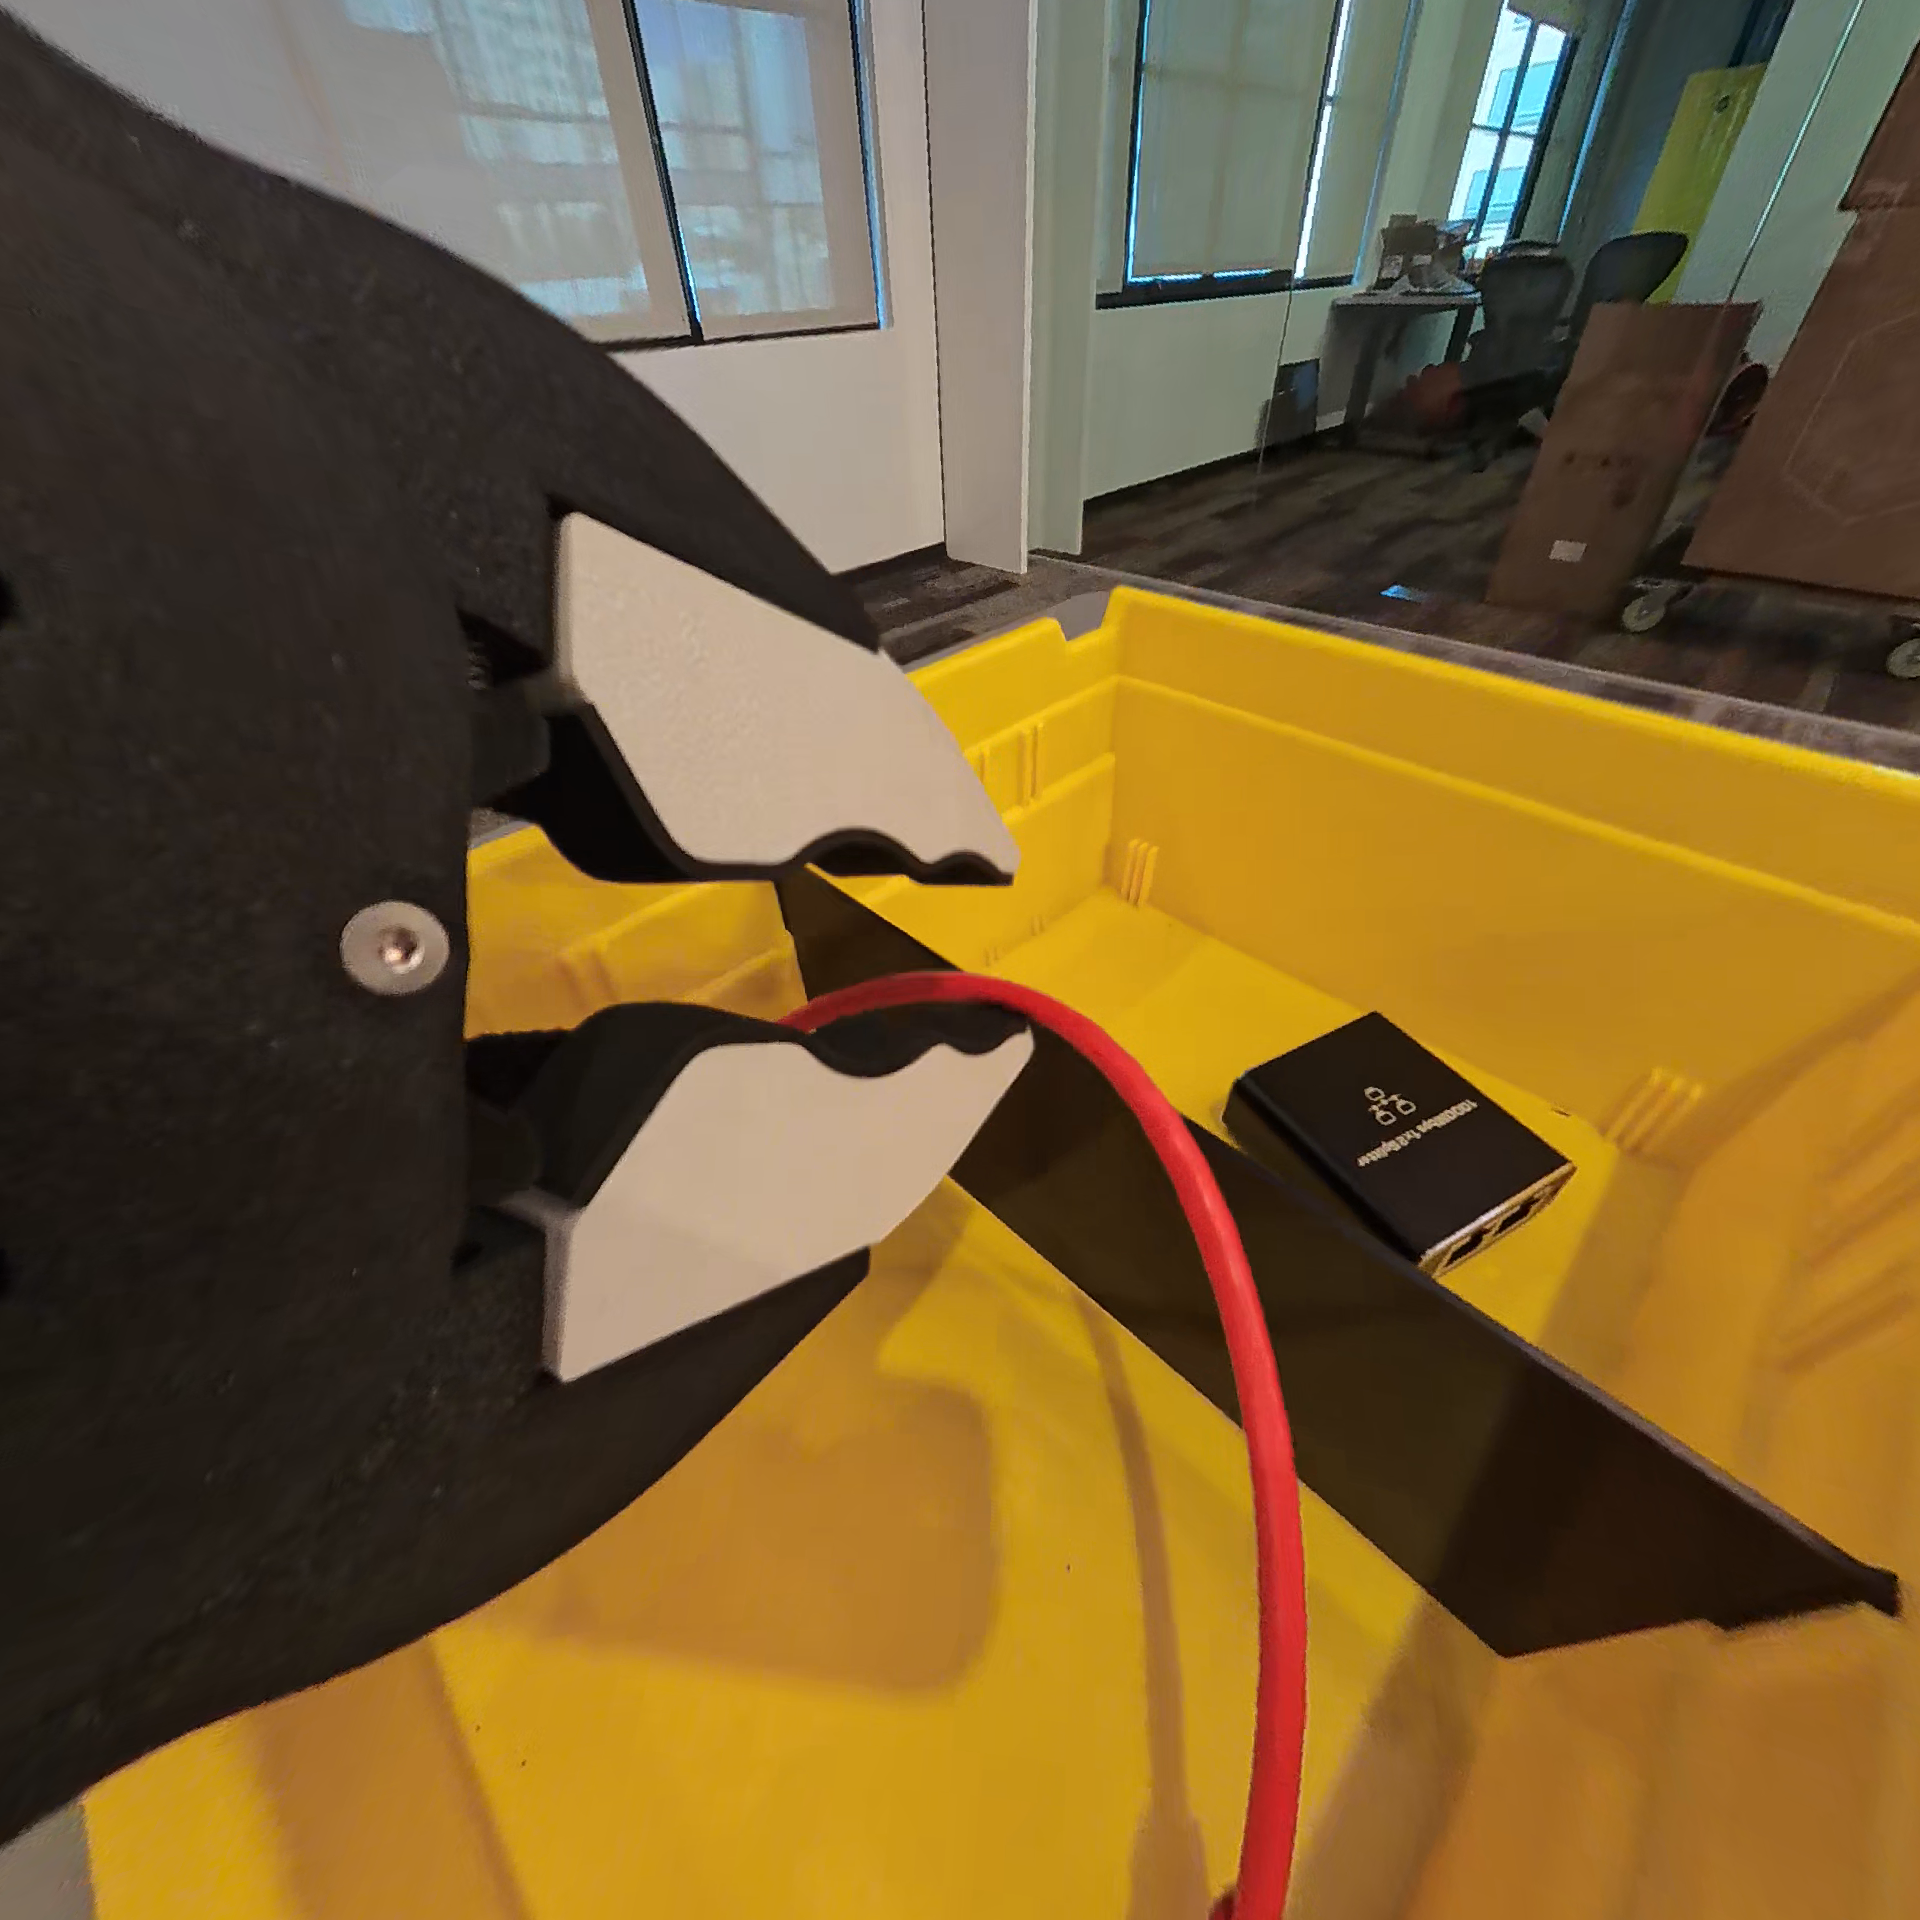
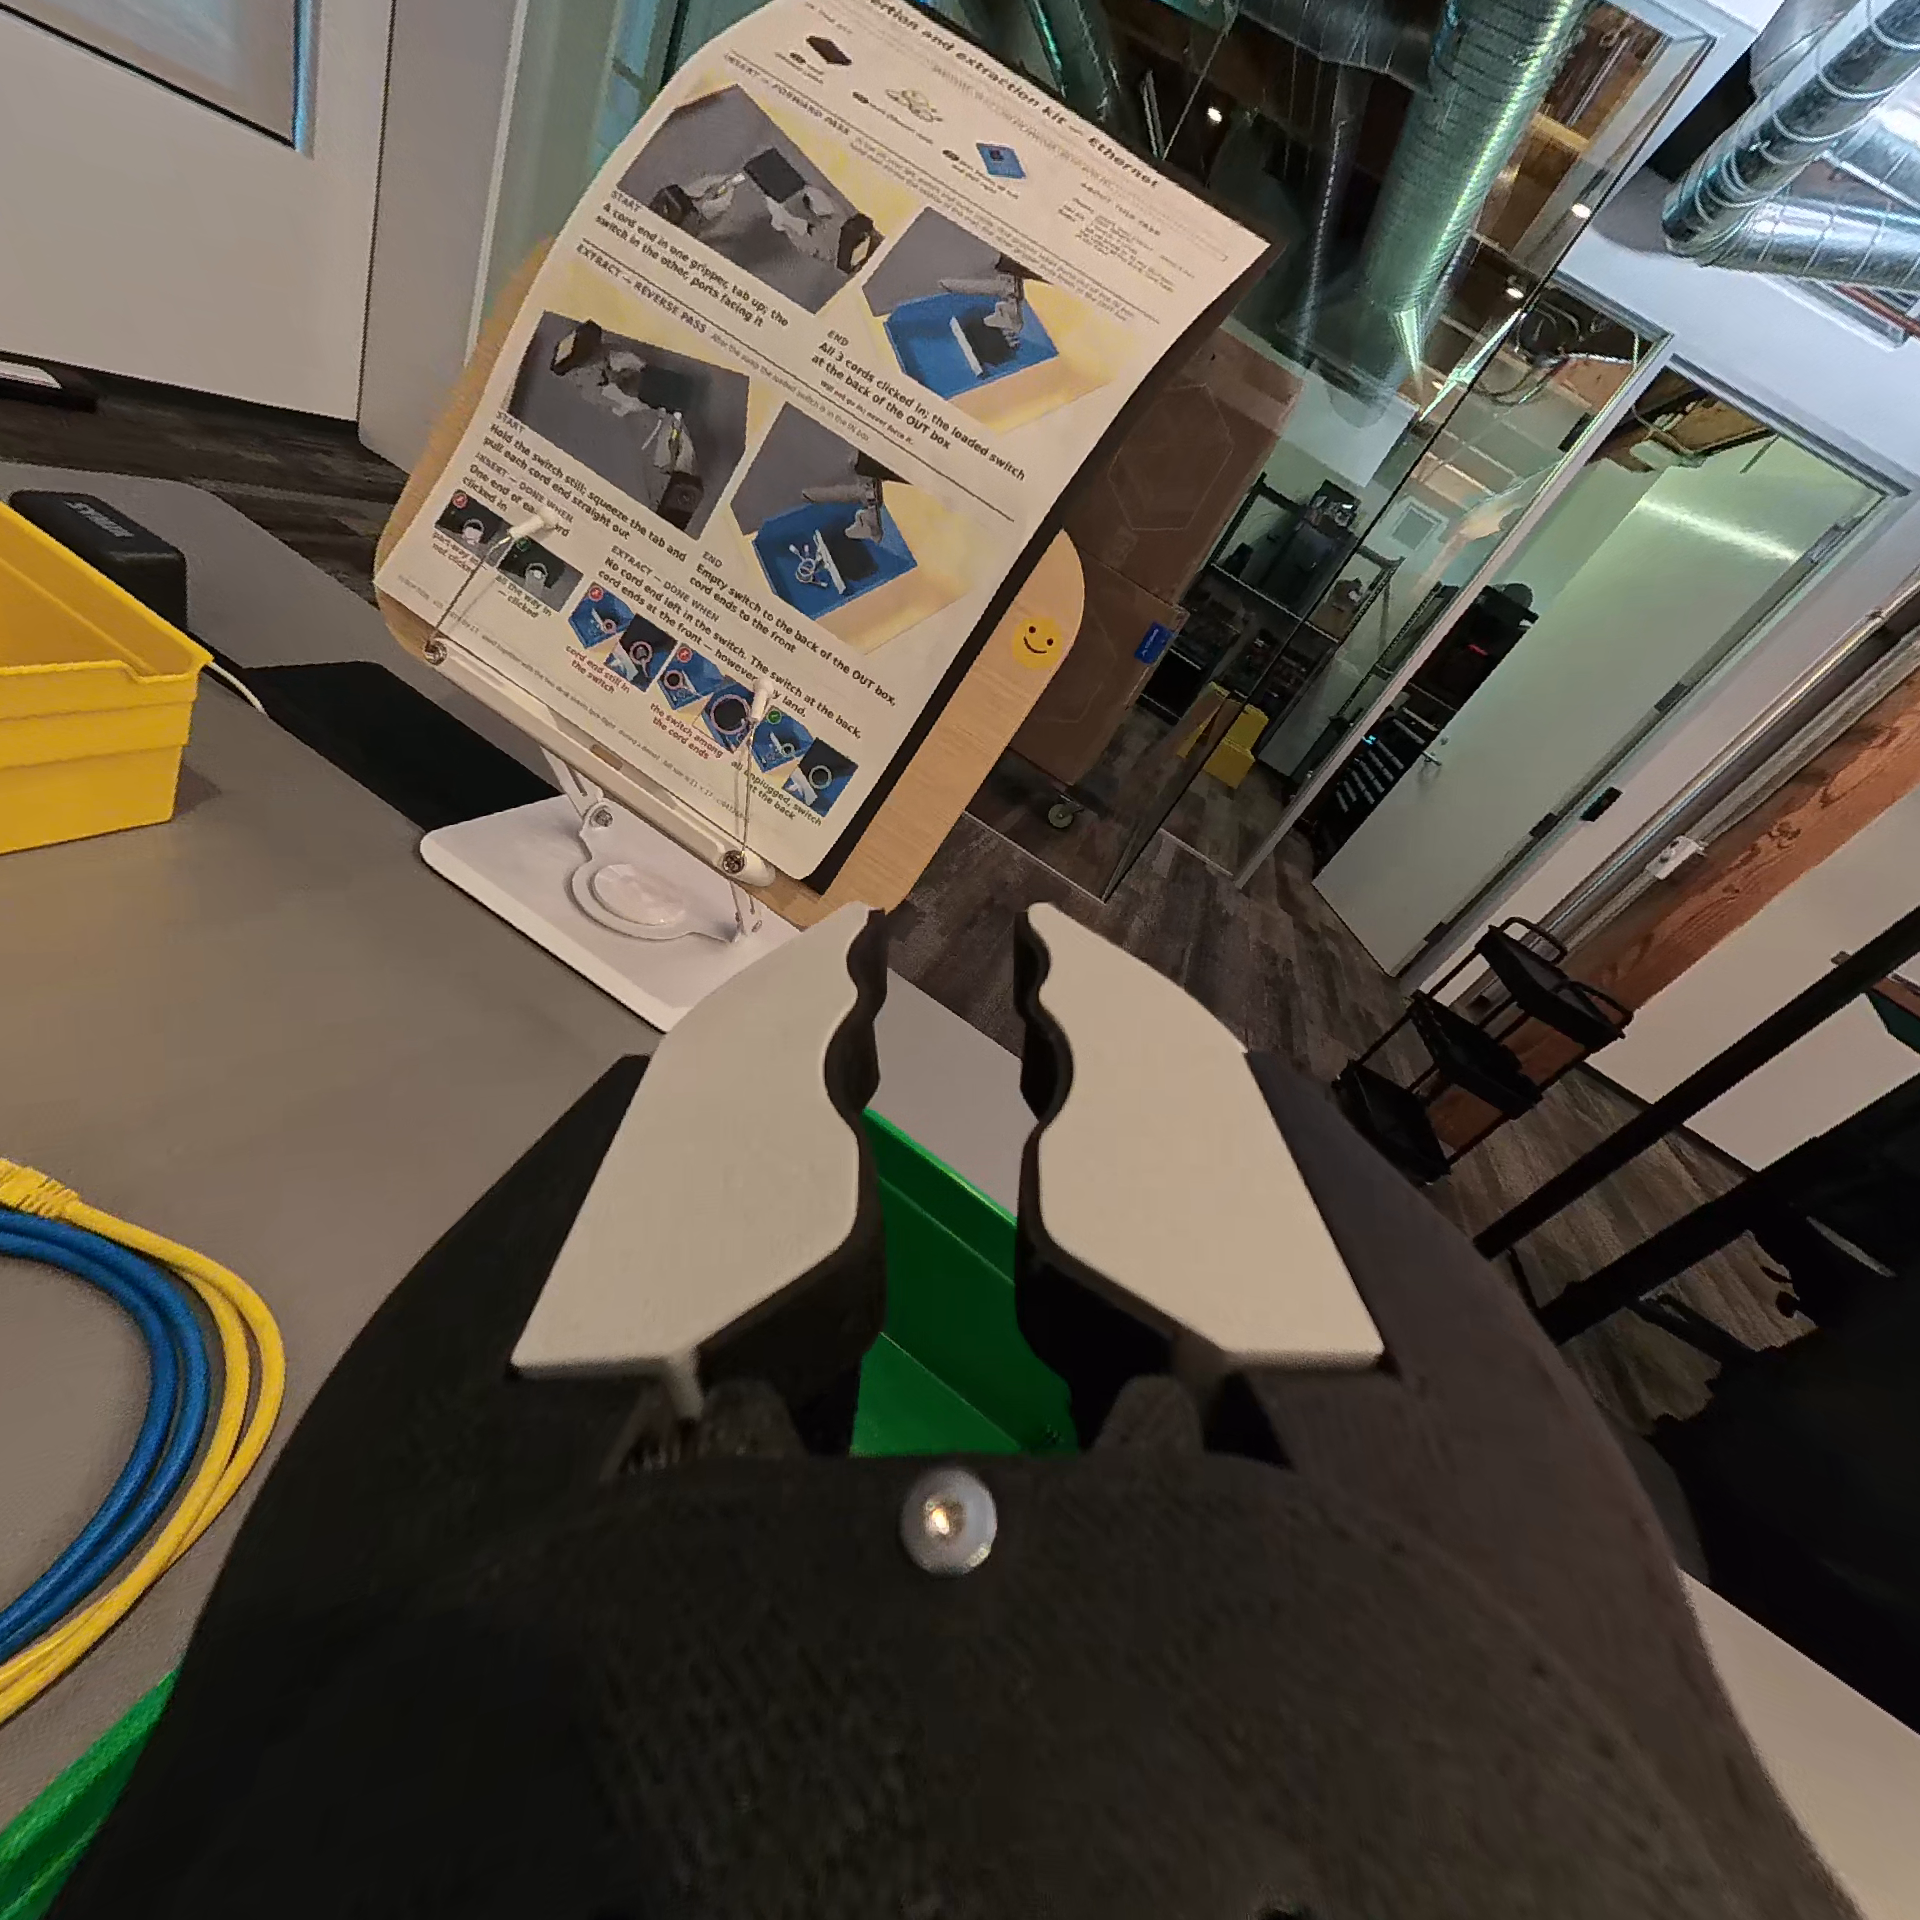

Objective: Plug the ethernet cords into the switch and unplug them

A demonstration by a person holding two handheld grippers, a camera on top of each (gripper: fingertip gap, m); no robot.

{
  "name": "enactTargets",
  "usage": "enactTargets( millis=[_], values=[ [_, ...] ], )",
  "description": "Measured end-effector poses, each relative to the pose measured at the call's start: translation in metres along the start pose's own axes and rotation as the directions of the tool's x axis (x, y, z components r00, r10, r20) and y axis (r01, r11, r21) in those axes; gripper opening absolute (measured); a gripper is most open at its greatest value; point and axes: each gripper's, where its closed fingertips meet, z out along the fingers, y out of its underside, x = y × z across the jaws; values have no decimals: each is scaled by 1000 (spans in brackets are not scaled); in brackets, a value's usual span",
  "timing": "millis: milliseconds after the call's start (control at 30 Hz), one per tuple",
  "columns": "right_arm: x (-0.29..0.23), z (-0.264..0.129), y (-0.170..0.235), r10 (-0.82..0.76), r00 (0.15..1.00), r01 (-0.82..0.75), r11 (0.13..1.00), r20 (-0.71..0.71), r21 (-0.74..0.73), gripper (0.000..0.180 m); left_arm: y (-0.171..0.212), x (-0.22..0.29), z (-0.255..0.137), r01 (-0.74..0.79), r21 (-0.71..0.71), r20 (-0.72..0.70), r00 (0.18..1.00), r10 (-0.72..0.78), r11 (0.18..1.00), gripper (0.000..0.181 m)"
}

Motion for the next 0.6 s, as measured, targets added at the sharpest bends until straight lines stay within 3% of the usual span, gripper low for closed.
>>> enactTargets(
  millis=[100,333,500,600],
  values=[
    [-1,0,0,-3,1000,3,1000,2,-1,24,-1,0,-5,24,26,-28,999,-23,999,8],
    [1,-4,-3,4,1000,-4,1000,-2,14,24,-2,-21,-36,-9,30,44,999,8,999,5],
    [4,-5,-3,11,1000,-11,1000,-6,16,24,-40,-76,-132,-59,110,244,969,30,992,4],
    [4,-4,-2,4,1000,-4,1000,-9,10,24,-71,-97,-192,-90,169,282,959,39,981,4]
  ],
)
